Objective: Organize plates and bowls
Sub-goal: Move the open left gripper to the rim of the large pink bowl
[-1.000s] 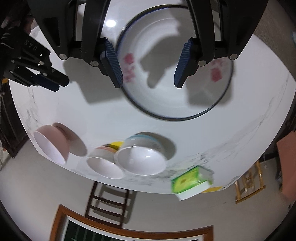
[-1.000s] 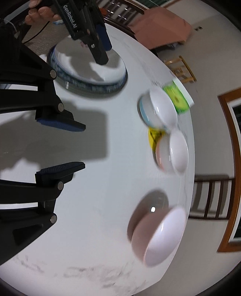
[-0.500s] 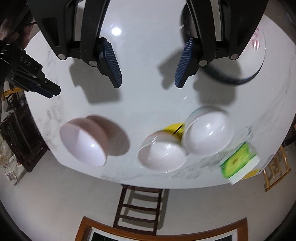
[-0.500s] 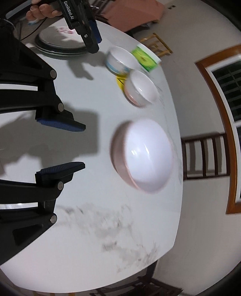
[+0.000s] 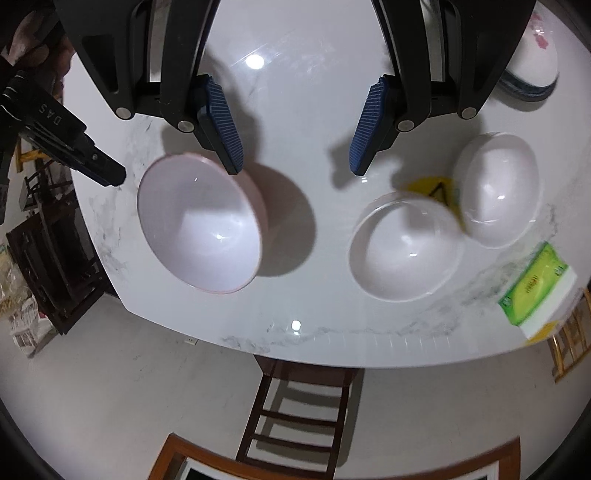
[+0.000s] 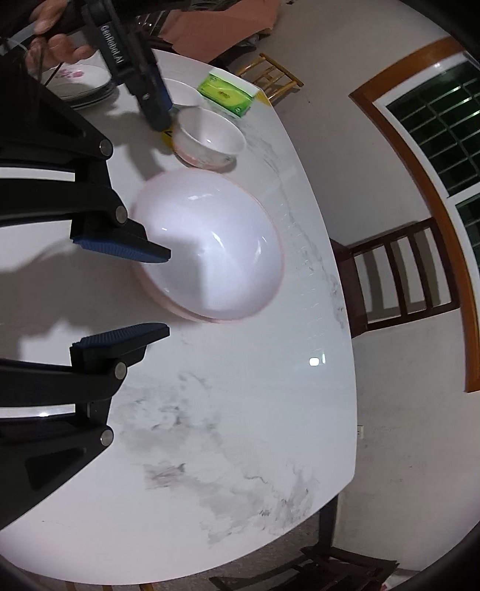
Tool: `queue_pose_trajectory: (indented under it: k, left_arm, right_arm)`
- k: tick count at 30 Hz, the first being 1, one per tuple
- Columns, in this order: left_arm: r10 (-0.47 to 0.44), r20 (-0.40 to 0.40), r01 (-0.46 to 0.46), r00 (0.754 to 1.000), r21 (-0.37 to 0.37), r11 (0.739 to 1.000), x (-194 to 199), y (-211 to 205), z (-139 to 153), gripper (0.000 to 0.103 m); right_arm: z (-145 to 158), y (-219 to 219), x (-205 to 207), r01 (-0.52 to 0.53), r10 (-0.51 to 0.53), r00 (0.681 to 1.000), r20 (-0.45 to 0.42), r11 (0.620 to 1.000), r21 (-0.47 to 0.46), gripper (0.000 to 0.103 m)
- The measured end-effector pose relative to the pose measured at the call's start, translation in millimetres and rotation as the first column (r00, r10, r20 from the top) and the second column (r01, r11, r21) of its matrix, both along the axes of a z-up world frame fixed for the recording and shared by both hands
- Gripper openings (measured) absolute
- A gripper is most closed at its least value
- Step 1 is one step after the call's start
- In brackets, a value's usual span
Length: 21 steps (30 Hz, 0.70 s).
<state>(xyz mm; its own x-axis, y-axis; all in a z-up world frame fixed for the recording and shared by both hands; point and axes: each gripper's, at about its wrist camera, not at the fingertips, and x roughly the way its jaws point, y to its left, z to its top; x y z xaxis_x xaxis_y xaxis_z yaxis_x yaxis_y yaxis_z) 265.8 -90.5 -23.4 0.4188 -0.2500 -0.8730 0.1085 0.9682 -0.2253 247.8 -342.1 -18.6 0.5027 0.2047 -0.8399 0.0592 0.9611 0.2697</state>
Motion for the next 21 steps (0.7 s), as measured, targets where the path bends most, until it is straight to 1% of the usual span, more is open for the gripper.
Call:
queue_pose_trajectory:
  k: [3, 6, 11, 16, 18, 19, 20, 21]
  left_arm:
    - [0.021, -0.034, -0.022, 0.999, -0.024, 0.999, 15.2, -5.4, -6.9, 0.056]
    - [0.026, -0.052, -0.028, 0.998, -0.031, 0.999, 26.3, -11.9, -11.8, 0.055]
    - [0.028, -0.071, -0.028, 0.997, -0.009, 1.0, 43.2, -22.3, -24.3, 0.055]
    - [0.036, -0.09, -0.037, 0.995, -0.007, 0.999, 51.4, -28.2, -35.7, 0.053]
    - [0.033, -0.094, -0.033, 0.995, -0.001, 0.999, 52.4, -29.4, -39.3, 0.05]
    - [0.03, -0.101, -0.031, 0.994, -0.008, 0.999, 52.3, -29.8, -41.7, 0.046]
    - [0.026, -0.108, -0.028, 0.994, -0.015, 0.999, 51.9, -29.5, -43.7, 0.041]
    - [0.024, -0.115, -0.027, 0.993, -0.022, 0.999, 51.9, -29.1, -45.5, 0.038]
  right_arm:
    - [-7.0, -2.4, 17.1, 0.016, -0.016, 1.0, -0.023, 1.0, -0.008, 0.034]
    - [-18.4, -3.6, 31.4, 0.022, -0.022, 0.998, -0.057, 1.0, -0.006, 0.034]
    - [-31.5, -0.6, 43.9, 0.018, -0.018, 0.996, -0.084, 1.0, -0.008, 0.034]
    - [-41.7, 2.8, 53.2, 0.006, -0.008, 0.995, -0.102, 1.0, -0.02, 0.034]
    - [-44.8, 2.0, 54.9, 0.008, -0.01, 0.994, -0.107, 1.0, -0.013, 0.034]
    - [-46.0, 1.5, 55.0, 0.01, -0.011, 0.994, -0.108, 1.0, -0.013, 0.033]
    - [-47.2, 1.4, 56.0, 0.012, -0.014, 0.994, -0.11, 1.0, -0.013, 0.026]
    - [-48.5, 2.1, 55.6, 0.01, -0.012, 0.993, -0.116, 1.0, -0.012, 0.022]
